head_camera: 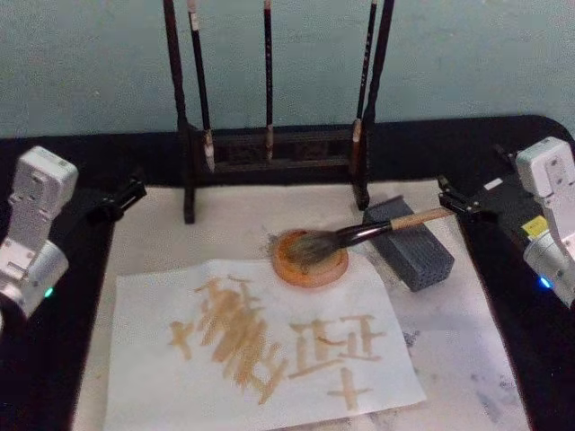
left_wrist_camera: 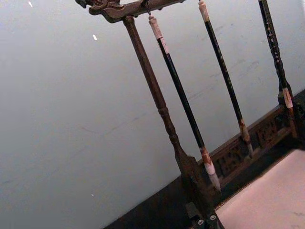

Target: Pick up the brush from the inkstone, write on the paper, then place the brush back to its original position.

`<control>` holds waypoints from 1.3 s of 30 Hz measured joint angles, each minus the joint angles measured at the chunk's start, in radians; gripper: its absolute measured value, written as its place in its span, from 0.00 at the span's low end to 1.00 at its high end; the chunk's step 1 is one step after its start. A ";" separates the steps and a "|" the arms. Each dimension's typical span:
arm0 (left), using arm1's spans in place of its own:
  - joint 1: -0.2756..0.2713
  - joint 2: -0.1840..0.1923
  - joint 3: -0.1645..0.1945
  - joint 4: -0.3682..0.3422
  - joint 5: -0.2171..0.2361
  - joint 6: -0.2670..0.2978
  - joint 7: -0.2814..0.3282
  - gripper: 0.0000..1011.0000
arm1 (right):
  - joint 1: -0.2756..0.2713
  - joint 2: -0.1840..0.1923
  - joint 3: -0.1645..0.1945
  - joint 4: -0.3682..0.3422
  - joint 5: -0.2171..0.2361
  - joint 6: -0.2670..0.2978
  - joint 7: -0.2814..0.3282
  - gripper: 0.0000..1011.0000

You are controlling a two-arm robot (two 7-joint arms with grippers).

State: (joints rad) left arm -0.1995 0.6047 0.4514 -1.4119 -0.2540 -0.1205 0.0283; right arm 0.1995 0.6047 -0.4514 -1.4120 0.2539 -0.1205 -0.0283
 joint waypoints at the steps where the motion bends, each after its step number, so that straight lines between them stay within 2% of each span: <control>1: 0.000 0.000 0.000 0.000 0.000 0.000 0.000 0.99 | 0.000 0.000 0.000 0.000 0.000 0.000 0.000 1.00; 14: 0.000 0.000 0.000 0.000 0.000 0.000 0.000 0.99 | 0.000 0.000 0.000 0.000 0.000 0.000 0.000 1.00; 19: 0.000 0.000 0.000 0.000 0.000 0.000 0.000 0.99 | 0.001 -0.014 0.019 0.016 0.026 -0.009 0.042 1.00; 29: 0.000 0.000 0.000 0.000 0.000 0.000 0.000 0.99 | -0.060 -0.011 0.068 -0.042 0.067 -0.004 0.075 1.00; 33: 0.000 0.000 0.000 0.000 0.000 0.000 0.000 0.99 | -0.096 -0.007 0.099 -0.076 0.100 -0.001 0.095 1.00; 39: 0.000 0.000 0.000 0.000 0.000 0.000 0.000 0.99 | -0.144 -0.001 0.128 -0.120 0.114 0.004 0.102 1.00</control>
State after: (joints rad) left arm -0.1996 0.6047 0.4514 -1.4119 -0.2539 -0.1206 0.0283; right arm 0.0556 0.6034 -0.3234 -1.5319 0.3679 -0.1162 0.0737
